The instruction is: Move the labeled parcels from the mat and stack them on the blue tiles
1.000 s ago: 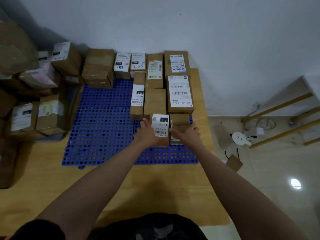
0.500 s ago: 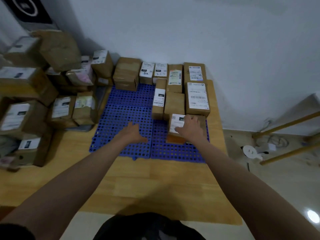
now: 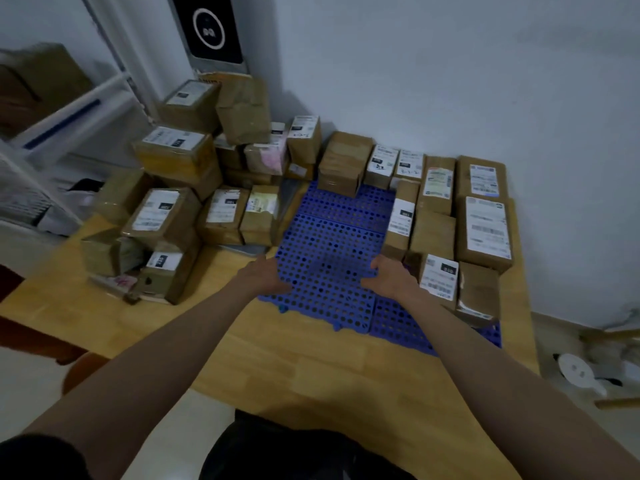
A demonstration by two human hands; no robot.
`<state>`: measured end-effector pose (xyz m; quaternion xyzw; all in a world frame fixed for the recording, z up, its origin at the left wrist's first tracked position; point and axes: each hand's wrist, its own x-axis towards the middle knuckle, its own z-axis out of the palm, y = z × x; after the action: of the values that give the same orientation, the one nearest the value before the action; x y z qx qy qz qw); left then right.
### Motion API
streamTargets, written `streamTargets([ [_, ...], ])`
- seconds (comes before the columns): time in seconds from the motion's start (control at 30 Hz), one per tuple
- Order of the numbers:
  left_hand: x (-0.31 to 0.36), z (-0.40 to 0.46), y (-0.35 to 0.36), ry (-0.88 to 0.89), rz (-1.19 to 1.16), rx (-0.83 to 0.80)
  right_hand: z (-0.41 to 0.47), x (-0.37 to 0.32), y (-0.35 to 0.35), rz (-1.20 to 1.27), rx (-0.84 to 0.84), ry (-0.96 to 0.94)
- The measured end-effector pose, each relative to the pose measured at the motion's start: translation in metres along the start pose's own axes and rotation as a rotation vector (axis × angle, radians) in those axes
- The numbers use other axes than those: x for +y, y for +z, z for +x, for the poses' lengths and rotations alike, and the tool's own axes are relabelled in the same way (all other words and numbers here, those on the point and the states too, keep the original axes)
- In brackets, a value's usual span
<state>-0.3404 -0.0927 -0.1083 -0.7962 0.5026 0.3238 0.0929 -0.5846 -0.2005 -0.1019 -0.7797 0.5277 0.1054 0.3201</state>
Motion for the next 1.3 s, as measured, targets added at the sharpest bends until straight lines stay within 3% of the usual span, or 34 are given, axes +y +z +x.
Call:
streamTargets([
  [0.33, -0.097, 0.041, -0.026, -0.003, 0.013, -0.022, 0.038, -0.086, 0.043, -0.003, -0.069, 0.070],
  [0.67, -0.188, 0.082, -0.056, 0.003, -0.033, 0.096, 0.092, -0.197, 0.090, 0.116, -0.082, 0.113],
  [0.93, -0.198, 0.114, -0.078, 0.051, -0.072, 0.167, 0.121, -0.243, 0.099, 0.187, 0.047, 0.240],
  [1.3, -0.190, 0.158, -0.081, -0.081, -0.105, 0.163, 0.180, -0.268, 0.098, 0.292, 0.119, 0.297],
])
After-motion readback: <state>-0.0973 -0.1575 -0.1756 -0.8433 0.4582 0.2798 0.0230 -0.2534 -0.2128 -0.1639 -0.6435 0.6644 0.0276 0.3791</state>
